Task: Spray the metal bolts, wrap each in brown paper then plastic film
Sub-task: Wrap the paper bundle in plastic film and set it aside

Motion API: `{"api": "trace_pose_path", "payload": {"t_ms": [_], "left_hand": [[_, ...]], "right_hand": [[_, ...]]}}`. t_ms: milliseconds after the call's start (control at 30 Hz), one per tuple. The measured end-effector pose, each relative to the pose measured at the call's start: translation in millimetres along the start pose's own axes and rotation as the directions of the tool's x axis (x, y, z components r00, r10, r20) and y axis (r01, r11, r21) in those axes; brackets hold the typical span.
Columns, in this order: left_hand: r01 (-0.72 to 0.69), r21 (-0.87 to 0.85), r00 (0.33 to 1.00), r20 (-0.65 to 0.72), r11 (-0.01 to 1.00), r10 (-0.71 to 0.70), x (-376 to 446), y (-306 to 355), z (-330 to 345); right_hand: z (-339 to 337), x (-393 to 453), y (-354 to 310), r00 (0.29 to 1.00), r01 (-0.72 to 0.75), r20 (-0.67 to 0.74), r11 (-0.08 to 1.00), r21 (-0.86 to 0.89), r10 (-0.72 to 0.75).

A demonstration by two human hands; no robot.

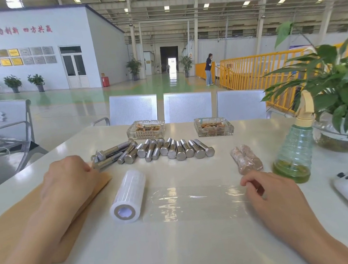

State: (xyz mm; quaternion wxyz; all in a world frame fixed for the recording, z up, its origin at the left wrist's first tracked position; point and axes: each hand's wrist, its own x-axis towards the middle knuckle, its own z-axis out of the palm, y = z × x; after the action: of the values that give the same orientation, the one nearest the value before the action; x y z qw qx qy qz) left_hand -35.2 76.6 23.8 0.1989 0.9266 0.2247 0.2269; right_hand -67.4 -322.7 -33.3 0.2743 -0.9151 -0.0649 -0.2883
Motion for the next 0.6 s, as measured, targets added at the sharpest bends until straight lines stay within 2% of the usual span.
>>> {"api": "trace_pose_path", "payload": {"t_ms": [100, 167, 267, 367, 433, 467, 600], "left_hand": [[-0.213, -0.107, 0.976, -0.073, 0.971, 0.206, -16, 42, -13], [-0.388, -0.217, 0.922, -0.079, 0.896, 0.38, -36, 81, -20], [-0.57, -0.311, 0.794, 0.029, 0.761, 0.607, -73, 132, -12], [-0.677, -0.345, 0.613, 0.223, 0.65, 0.758, -109, 161, 19], [-0.703, -0.364, 0.495, 0.367, 0.611, 0.788, -126, 168, 39], [-0.7, -0.363, 0.464, 0.424, 0.615, 0.778, -131, 167, 47], [-0.667, -0.344, 0.451, 0.519, 0.661, 0.726, -135, 158, 59]], "right_hand": [[-1, 4, -1, 0.997, -0.069, -0.031, 0.995, 0.077, 0.072], [-3, 6, 0, 0.988, -0.131, -0.06, 0.983, 0.13, 0.139], [-6, 7, 4, 0.965, -0.234, -0.086, 0.962, 0.139, 0.247], [-7, 5, 5, 0.952, -0.303, -0.048, 0.953, 0.006, 0.303], [-8, 4, 3, 0.956, -0.294, -0.03, 0.949, -0.109, 0.293], [-8, 3, 2, 0.961, -0.275, -0.023, 0.949, -0.151, 0.275], [-8, 4, 3, 0.971, -0.228, 0.023, 0.955, -0.188, 0.236]]}}
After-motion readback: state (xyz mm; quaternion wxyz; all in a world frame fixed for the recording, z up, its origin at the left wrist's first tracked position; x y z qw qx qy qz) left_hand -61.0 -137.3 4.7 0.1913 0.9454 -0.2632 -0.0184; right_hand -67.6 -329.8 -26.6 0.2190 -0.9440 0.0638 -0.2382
